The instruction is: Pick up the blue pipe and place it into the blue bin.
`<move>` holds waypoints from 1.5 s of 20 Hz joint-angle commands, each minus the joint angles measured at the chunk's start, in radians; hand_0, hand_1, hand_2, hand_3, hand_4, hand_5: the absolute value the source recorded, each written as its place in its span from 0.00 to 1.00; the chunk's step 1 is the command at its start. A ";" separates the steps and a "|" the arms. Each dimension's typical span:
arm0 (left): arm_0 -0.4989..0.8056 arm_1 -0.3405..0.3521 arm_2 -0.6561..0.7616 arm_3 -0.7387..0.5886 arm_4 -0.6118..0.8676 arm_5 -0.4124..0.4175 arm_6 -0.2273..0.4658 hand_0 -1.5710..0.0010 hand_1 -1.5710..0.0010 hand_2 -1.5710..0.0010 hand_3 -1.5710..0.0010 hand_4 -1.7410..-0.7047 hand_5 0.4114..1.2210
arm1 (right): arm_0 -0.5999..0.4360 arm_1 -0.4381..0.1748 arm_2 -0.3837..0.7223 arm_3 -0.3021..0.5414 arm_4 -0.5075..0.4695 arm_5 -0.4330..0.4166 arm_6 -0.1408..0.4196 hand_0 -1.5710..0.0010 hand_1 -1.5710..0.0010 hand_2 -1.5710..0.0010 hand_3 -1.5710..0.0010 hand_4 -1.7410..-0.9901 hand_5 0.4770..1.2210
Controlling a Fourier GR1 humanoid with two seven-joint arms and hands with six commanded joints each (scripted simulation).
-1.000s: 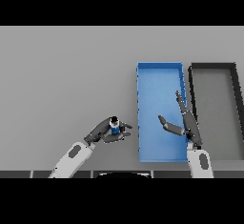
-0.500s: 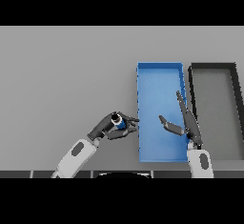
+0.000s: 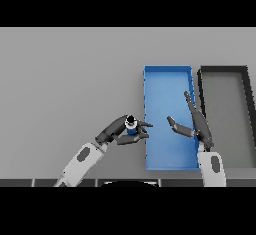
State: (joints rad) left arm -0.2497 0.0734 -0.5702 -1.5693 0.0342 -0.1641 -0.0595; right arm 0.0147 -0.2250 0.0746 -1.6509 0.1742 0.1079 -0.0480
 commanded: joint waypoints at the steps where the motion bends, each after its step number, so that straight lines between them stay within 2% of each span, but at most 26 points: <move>1: -0.001 0.002 0.007 0.003 0.003 -0.007 0.004 0.00 0.00 0.00 0.00 0.26 1.00 | -0.026 -0.016 -0.001 0.017 -0.005 0.019 -0.001 1.00 1.00 1.00 1.00 0.83 0.14; 4: 0.034 0.004 0.003 -0.018 -0.010 -0.021 -0.009 0.00 0.00 0.00 0.00 0.26 1.00 | -0.095 -0.053 -0.004 0.074 -0.020 0.072 -0.016 1.00 1.00 1.00 1.00 0.78 0.14; 5: 0.029 0.001 0.009 -0.008 -0.014 -0.025 -0.004 0.00 0.00 0.00 0.00 0.26 1.00 | -0.109 -0.056 -0.003 0.081 -0.023 0.080 -0.019 1.00 1.00 1.00 1.00 0.74 0.14; 7: 0.021 -0.011 0.010 -0.005 -0.028 -0.031 -0.004 0.00 0.00 0.00 0.00 0.26 1.00 | -0.120 -0.049 0.002 0.087 -0.032 0.092 -0.038 1.00 0.99 1.00 1.00 0.73 0.13; 9: 0.022 -0.012 0.022 -0.008 -0.035 -0.036 -0.020 0.00 0.00 0.00 0.00 0.26 1.00 | -0.134 -0.061 -0.027 0.064 -0.130 0.155 -0.092 1.00 0.99 0.98 1.00 0.77 0.13; 11: 0.029 -0.006 0.031 -0.005 -0.035 -0.053 -0.018 0.00 0.00 0.00 0.00 0.26 1.00 | -0.159 -0.077 -0.039 0.029 -0.219 0.220 -0.118 1.00 0.99 0.98 1.00 0.75 0.15; 13: 0.028 -0.016 0.039 -0.005 -0.037 -0.055 -0.002 0.00 0.00 0.00 0.00 0.26 1.00 | -0.194 -0.125 -0.036 -0.017 -0.283 0.291 -0.081 1.00 0.99 0.99 1.00 0.77 0.15; 16: 0.035 -0.025 0.039 -0.012 -0.059 -0.060 -0.006 0.00 0.00 0.00 0.00 0.26 1.00 | -0.227 -0.195 -0.008 -0.129 -0.397 0.386 0.030 1.00 1.00 0.99 1.00 0.75 0.12; 18: 0.045 -0.031 0.036 -0.016 -0.076 -0.062 0.006 0.00 0.00 0.00 0.00 0.26 1.00 | -0.259 -0.226 0.028 -0.178 -0.411 0.422 0.085 1.00 1.00 1.00 1.00 0.73 0.09; 19: 0.049 -0.032 0.041 -0.029 -0.073 -0.065 0.005 0.00 0.00 0.00 0.00 0.26 1.00 | -0.272 -0.241 0.039 -0.200 -0.420 0.441 0.090 1.00 1.00 1.00 1.00 0.71 0.08; 23: 0.044 -0.045 0.044 -0.020 -0.100 -0.082 0.006 0.00 0.00 0.00 0.00 0.26 1.00 | -0.333 -0.252 0.104 -0.254 -0.462 0.490 0.149 1.00 1.00 1.00 1.00 0.65 0.06; 27: 0.045 -0.055 0.060 -0.034 -0.109 -0.093 0.019 0.00 0.00 0.00 0.00 0.26 1.00 | -0.368 -0.233 0.171 -0.267 -0.526 0.515 0.250 1.00 1.00 1.00 1.00 0.68 0.06; 30: 0.046 -0.074 0.066 -0.019 -0.121 -0.104 0.038 0.00 0.00 0.00 0.00 0.26 1.00 | -0.422 -0.200 0.220 -0.227 -0.506 0.551 0.269 1.00 1.00 1.00 1.00 0.70 0.06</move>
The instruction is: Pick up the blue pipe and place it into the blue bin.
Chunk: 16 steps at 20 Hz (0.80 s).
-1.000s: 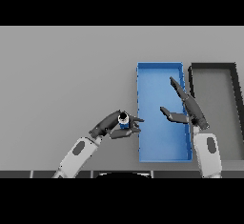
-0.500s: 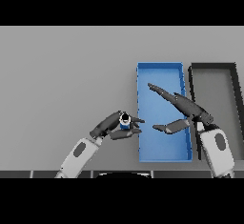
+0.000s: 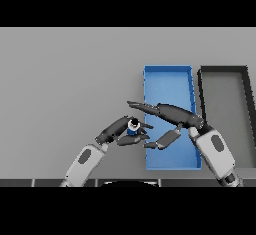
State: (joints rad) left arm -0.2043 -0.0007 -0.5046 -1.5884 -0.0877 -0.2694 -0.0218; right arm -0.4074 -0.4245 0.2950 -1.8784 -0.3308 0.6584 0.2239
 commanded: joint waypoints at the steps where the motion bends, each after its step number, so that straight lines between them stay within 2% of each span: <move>1: -0.002 -0.008 0.000 0.002 -0.003 -0.003 -0.002 0.00 0.00 0.00 0.00 0.26 1.00 | -0.017 0.004 0.007 0.008 -0.004 0.011 0.001 1.00 1.00 1.00 1.00 0.71 0.05; 5: 0.002 -0.009 0.024 0.009 0.030 -0.060 -0.035 0.00 0.00 0.00 0.00 0.26 1.00 | -0.100 0.067 0.058 0.061 -0.018 0.020 0.061 1.00 1.00 1.00 1.00 0.73 0.05; 7: -0.007 -0.024 0.032 0.022 0.029 -0.073 -0.011 0.00 0.00 0.00 0.00 0.27 1.00 | -0.133 0.100 0.077 0.092 -0.009 0.027 0.067 1.00 1.00 1.00 1.00 0.71 0.05; 8: 0.003 -0.021 0.031 0.024 0.015 -0.078 -0.040 0.00 0.00 0.00 0.00 0.28 1.00 | -0.144 0.107 0.084 0.110 -0.004 0.036 0.074 1.00 0.99 0.99 1.00 0.70 0.05; 10: -0.005 -0.032 0.047 0.024 0.025 -0.087 -0.035 0.00 0.00 0.00 0.00 0.27 1.00 | -0.159 0.122 0.099 0.111 -0.017 0.042 0.088 0.98 0.93 0.92 0.97 0.69 0.05; 11: -0.003 -0.032 0.050 0.025 0.014 -0.081 -0.014 0.00 0.00 0.00 0.00 0.22 1.00 | -0.175 0.140 0.110 0.125 -0.018 0.040 0.107 0.89 0.85 0.84 0.91 0.65 0.06; 12: 0.010 -0.039 0.042 0.024 0.010 -0.084 0.006 0.00 0.00 0.02 0.17 0.17 1.00 | -0.190 0.145 0.105 0.140 -0.014 0.040 0.107 0.75 0.72 0.73 0.80 0.58 0.06; 13: 0.017 -0.040 0.048 0.014 0.018 -0.088 0.041 0.00 0.00 0.03 0.27 0.14 1.00 | -0.190 0.149 0.109 0.154 -0.001 0.049 0.096 0.60 0.58 0.58 0.68 0.48 0.06; 14: 0.006 -0.039 0.056 0.019 0.013 -0.090 0.042 0.00 0.00 0.02 0.26 0.11 1.00 | -0.188 0.158 0.116 0.150 0.008 0.046 0.091 0.48 0.47 0.47 0.58 0.39 0.07; 16: -0.003 -0.049 0.063 0.032 0.006 -0.097 0.013 0.00 0.00 0.01 0.22 0.07 1.00 | -0.190 0.178 0.122 0.162 0.003 0.044 0.070 0.31 0.30 0.30 0.43 0.27 0.17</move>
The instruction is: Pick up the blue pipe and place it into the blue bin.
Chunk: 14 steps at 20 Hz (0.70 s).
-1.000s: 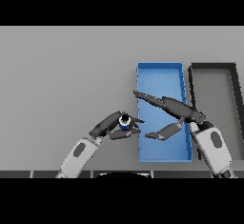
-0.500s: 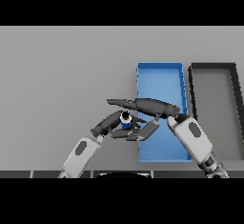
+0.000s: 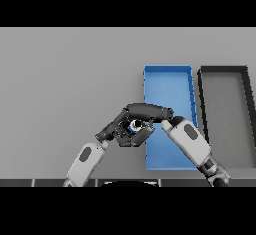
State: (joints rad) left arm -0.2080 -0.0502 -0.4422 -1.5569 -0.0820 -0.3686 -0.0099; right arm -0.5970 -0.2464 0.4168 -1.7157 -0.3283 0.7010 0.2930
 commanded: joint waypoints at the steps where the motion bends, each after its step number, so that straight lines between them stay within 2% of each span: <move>1: 0.001 0.003 0.004 0.005 0.002 -0.007 -0.021 0.00 0.00 0.01 0.19 0.06 1.00 | 0.008 0.007 0.000 -0.013 -0.039 -0.011 0.026 0.25 0.24 0.24 0.34 0.30 0.26; 2: 0.005 -0.001 0.005 -0.008 0.005 -0.009 0.002 0.00 0.00 0.01 0.17 0.05 1.00 | 0.018 0.015 -0.002 -0.005 -0.040 -0.014 0.003 0.20 0.19 0.19 0.27 0.33 0.41; 3: 0.018 0.003 0.002 -0.019 -0.001 -0.014 -0.006 0.00 0.00 0.01 0.15 0.04 1.00 | 0.028 0.021 0.005 -0.013 -0.024 -0.011 -0.023 0.16 0.15 0.15 0.22 0.35 0.53; 4: 0.019 0.002 0.006 -0.021 -0.002 -0.019 -0.003 0.00 0.00 0.01 0.16 0.03 1.00 | 0.027 0.019 0.001 -0.012 -0.010 -0.006 -0.033 0.13 0.12 0.12 0.18 0.35 0.62; 6: 0.020 -0.012 0.006 -0.018 -0.012 -0.010 -0.021 0.00 0.00 0.02 0.10 0.02 1.00 | 0.032 0.029 -0.003 -0.025 0.020 -0.001 -0.056 0.08 0.08 0.08 0.11 0.35 0.76; 8: 0.013 -0.010 0.010 -0.019 -0.026 -0.005 -0.027 0.00 0.00 0.01 0.10 0.01 1.00 | 0.040 0.031 -0.007 -0.031 0.022 0.010 -0.073 0.05 0.05 0.05 0.07 0.34 0.85; 9: 0.010 -0.016 0.011 -0.005 -0.033 -0.001 -0.052 0.00 0.00 0.01 0.09 0.01 1.00 | 0.046 0.047 -0.006 -0.030 -0.012 -0.003 -0.041 0.04 0.04 0.04 0.06 0.34 0.88; 10: 0.019 -0.017 0.006 -0.012 -0.032 -0.003 -0.044 0.00 0.00 0.01 0.09 0.01 1.00 | 0.055 0.050 -0.011 -0.032 -0.045 -0.007 -0.016 0.03 0.03 0.03 0.05 0.33 0.90; 12: 0.017 -0.020 0.012 -0.014 -0.036 -0.002 -0.026 0.00 0.00 0.01 0.09 0.01 1.00 | 0.062 0.057 -0.020 -0.035 -0.070 -0.013 0.017 0.02 0.02 0.02 0.03 0.33 0.94; 13: 0.022 -0.018 0.013 -0.022 -0.035 0.000 -0.019 0.00 0.00 0.00 0.09 0.01 1.00 | 0.063 0.070 -0.026 -0.027 -0.066 -0.018 0.014 0.02 0.02 0.02 0.02 0.33 0.95; 14: 0.011 -0.016 0.021 -0.022 -0.037 -0.004 -0.028 0.00 0.00 0.00 0.20 0.01 1.00 | 0.075 0.069 -0.026 -0.046 -0.075 -0.025 0.017 0.01 0.01 0.01 0.02 0.33 0.96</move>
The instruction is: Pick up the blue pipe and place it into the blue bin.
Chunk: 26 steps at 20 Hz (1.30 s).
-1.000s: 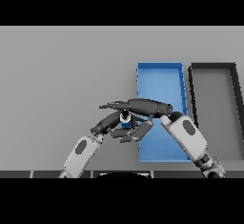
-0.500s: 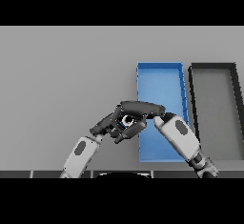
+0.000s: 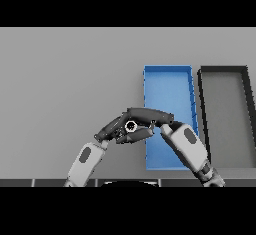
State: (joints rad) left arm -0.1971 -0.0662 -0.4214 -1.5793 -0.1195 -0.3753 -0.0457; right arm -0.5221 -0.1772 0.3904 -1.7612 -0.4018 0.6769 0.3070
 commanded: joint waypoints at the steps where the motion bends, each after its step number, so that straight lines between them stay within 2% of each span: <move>1: 0.013 -0.004 -0.009 -0.001 -0.016 0.008 -0.007 0.08 0.13 0.15 0.33 0.11 1.00 | -0.005 0.012 0.000 0.006 0.020 -0.006 -0.002 0.01 0.01 0.01 0.02 0.33 0.97; 3: 0.015 0.013 -0.011 0.007 -0.054 -0.016 -0.017 0.40 0.44 0.46 0.57 0.32 1.00 | 0.021 0.010 0.000 -0.009 0.045 -0.003 -0.018 0.01 0.01 0.01 0.01 0.33 0.98; 5: 0.001 0.015 0.002 0.013 -0.061 -0.055 -0.024 0.62 0.64 0.65 0.73 0.47 1.00 | 0.010 0.024 -0.008 -0.017 0.045 -0.014 0.029 0.00 0.00 0.00 0.01 0.32 0.99; 7: 0.014 0.014 0.000 0.008 -0.074 -0.076 -0.004 0.75 0.77 0.78 0.82 0.59 0.80 | 0.013 0.037 -0.013 -0.021 0.058 -0.007 0.057 0.00 0.00 0.00 0.00 0.32 0.99; 9: 0.005 0.024 0.015 0.008 -0.059 -0.089 0.045 0.84 0.85 0.86 0.89 0.66 0.62 | 0.005 0.055 -0.028 -0.009 0.059 -0.003 0.036 0.00 0.00 0.00 0.00 0.32 0.99; 11: 0.003 0.010 0.014 0.018 -0.059 -0.082 0.098 0.90 0.91 0.91 0.93 0.70 0.46 | 0.018 0.062 -0.030 -0.020 0.072 0.006 0.018 0.00 0.00 0.00 0.00 0.32 1.00; 12: 0.004 0.016 0.013 0.022 -0.066 -0.079 0.080 0.92 0.93 0.93 0.94 0.72 0.39 | 0.018 0.067 -0.032 -0.023 0.086 0.007 0.013 0.00 0.00 0.00 0.00 0.32 1.00; 13: 0.004 0.013 0.016 0.023 -0.067 -0.072 0.091 0.94 0.94 0.94 0.95 0.74 0.33 | 0.024 0.072 -0.033 -0.013 0.101 0.008 -0.004 0.00 0.00 0.00 0.00 0.32 1.00; 16: 0.014 0.000 0.023 0.019 -0.052 -0.064 0.128 0.97 0.97 0.97 0.98 0.74 0.21 | 0.023 0.092 -0.036 -0.017 0.095 0.009 0.003 0.00 0.00 0.00 0.00 0.32 1.00; 18: 0.000 0.001 0.035 0.036 -0.048 -0.062 0.150 0.98 0.98 0.98 0.98 0.75 0.16 | 0.008 0.099 -0.059 -0.012 0.084 0.002 0.024 0.00 0.00 0.00 0.00 0.32 1.00; 20: 0.009 0.003 0.032 0.019 -0.042 -0.060 0.153 0.99 0.99 0.99 0.99 0.74 0.13 | -0.012 0.109 -0.081 -0.022 0.016 -0.011 0.066 0.00 0.00 0.00 0.00 0.33 1.00; 22: 0.015 0.001 0.023 0.029 -0.054 -0.054 0.154 0.99 0.99 0.99 0.99 0.75 0.11 | -0.062 0.100 -0.116 -0.032 -0.084 -0.032 0.156 0.00 0.00 0.00 0.00 0.33 1.00; 24: 0.004 0.000 0.029 0.041 -0.056 -0.050 0.173 0.99 0.99 0.99 1.00 0.74 0.10 | -0.130 0.103 -0.156 -0.022 -0.185 -0.097 0.244 0.00 0.00 0.00 0.00 0.33 1.00; 26: 0.003 -0.002 0.025 0.033 -0.062 -0.044 0.174 1.00 1.00 1.00 1.00 0.75 0.08 | -0.214 0.088 -0.198 -0.024 -0.272 -0.156 0.285 0.00 0.00 0.00 0.00 0.33 1.00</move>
State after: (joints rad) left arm -0.1941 -0.0683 -0.3962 -1.5464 -0.1813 -0.4192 0.1285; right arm -0.7372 -0.0902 0.1915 -1.7856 -0.6729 0.5215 0.5877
